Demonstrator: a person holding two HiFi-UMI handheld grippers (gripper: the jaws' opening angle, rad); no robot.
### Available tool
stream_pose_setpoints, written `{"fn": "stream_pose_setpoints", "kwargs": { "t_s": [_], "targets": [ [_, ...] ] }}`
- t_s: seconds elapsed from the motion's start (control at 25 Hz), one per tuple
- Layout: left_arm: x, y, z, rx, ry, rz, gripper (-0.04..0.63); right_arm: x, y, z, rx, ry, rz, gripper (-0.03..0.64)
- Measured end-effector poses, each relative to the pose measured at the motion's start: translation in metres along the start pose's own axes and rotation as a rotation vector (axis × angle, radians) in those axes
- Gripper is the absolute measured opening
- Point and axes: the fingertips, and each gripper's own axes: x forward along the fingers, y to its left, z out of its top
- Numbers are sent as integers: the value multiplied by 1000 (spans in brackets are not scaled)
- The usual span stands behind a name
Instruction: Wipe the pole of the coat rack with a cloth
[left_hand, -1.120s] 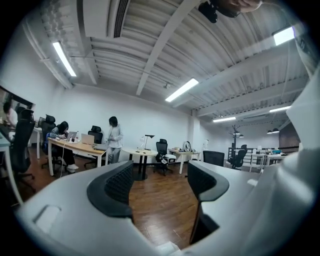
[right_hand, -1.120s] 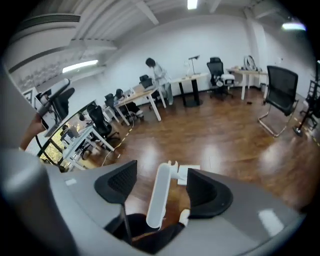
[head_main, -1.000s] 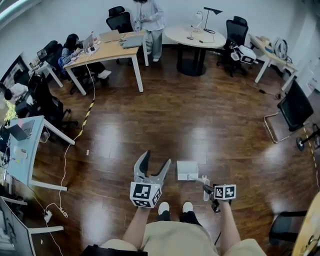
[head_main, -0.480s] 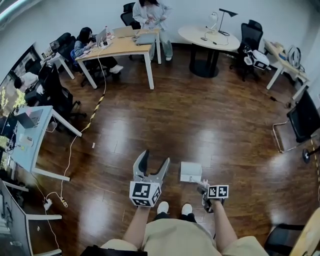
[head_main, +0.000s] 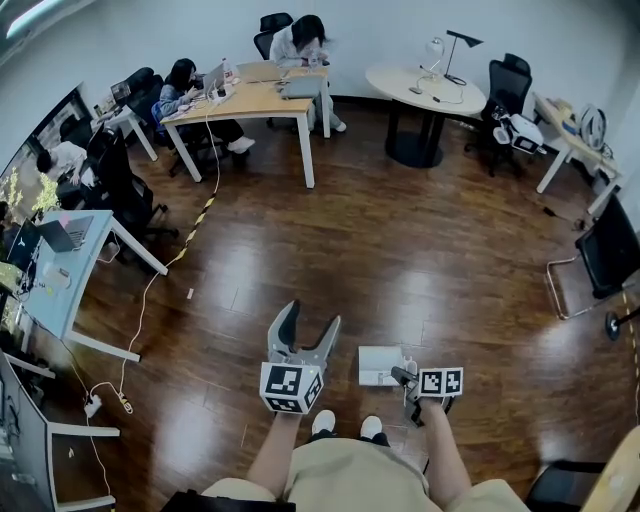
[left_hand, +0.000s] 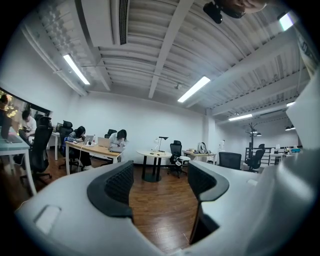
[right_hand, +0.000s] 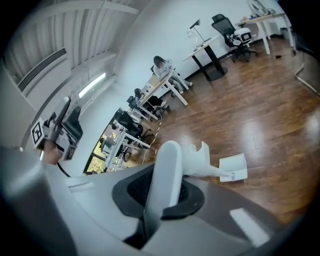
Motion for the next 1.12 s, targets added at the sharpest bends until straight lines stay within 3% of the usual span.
{"fn": "stream_pose_setpoints", "kwargs": {
  "t_s": [0.16,0.28,0.48,0.72,1.12],
  "targets": [
    [0,-4,2,3,-6,-9,316,-27,44,31,84,-34,39,1],
    [-1,-5,8,9,-17,-17,316,-54,86,53,90,-92,90,5],
    [0,-11,25,25,-44,-30,316,-95,144,83,49,-193,159,29],
    [1,-21,40,56,-79,-45,316,-132,214,95,-67,-216,270,35],
    [3,-25,47,51,-99,-54,316,-165,250,125,-140,-305,314,51]
  ]
}}
